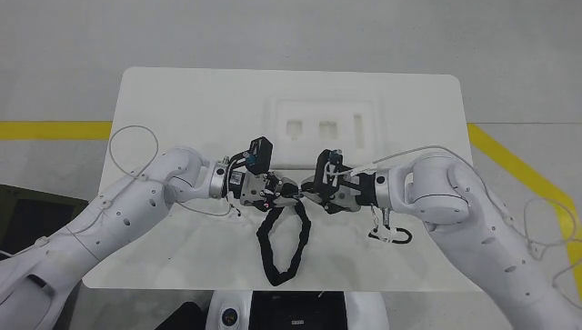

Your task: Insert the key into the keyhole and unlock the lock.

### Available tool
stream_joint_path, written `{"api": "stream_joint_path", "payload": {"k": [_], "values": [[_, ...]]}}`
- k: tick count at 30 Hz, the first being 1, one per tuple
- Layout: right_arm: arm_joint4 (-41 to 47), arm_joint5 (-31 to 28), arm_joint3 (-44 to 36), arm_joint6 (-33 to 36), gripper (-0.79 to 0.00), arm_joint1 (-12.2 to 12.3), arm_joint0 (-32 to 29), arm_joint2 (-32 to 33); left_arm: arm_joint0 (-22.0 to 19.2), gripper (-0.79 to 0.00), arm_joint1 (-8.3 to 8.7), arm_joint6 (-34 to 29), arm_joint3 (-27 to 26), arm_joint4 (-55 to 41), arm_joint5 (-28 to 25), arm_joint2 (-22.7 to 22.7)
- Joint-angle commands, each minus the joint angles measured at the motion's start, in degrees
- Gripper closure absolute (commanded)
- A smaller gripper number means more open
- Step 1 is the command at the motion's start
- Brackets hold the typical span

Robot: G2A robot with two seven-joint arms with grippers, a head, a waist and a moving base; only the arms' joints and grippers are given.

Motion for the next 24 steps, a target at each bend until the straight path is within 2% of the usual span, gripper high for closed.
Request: {"api": "stream_joint_path", "payload": {"k": [1, 2, 4, 9, 14, 17, 24], "values": [[-0.37, -0.05, -0.04, -0.01, 0.000, 0.07, -0.18, -0.07, 0.00, 0.000, 0.00, 0.00, 0.00, 0.00, 0.00, 0.00], [-0.50, -0.10, 0.00, -0.14, -0.163, 0.11, -0.29, -0.07, 0.00, 0.000, 0.00, 0.00, 0.00, 0.00, 0.00, 0.00], [-0.86, -0.26, -0.07, -0.47, -0.785, 0.18, -0.53, -0.12, 0.00, 0.000, 0.00, 0.00, 0.00, 0.00, 0.00, 0.00], [-1.74, -0.64, -0.83, -2.07, -0.785, 0.38, -1.24, 0.25, 0.00, 0.000, 0.00, 0.00, 0.00, 0.00, 0.00, 0.00], [-4.34, -1.20, -2.89, -5.21, -0.785, 0.96, -3.30, 2.84, 1.89, 0.000, 0.08, 0.40, -0.80, 0.47, 3.04, -1.84], [-6.98, -2.43, -4.12, -9.40, -0.785, 1.47, -6.09, 5.54, 3.13, 0.000, 0.36, 0.60, -0.69, 0.90, 3.76, -3.28], [-17.32, -3.80, -7.36, -24.47, -0.785, 2.36, -15.03, 12.46, 7.79, 0.000, 2.07, 4.05, -0.38, 2.01, 7.71, -8.82]]}}
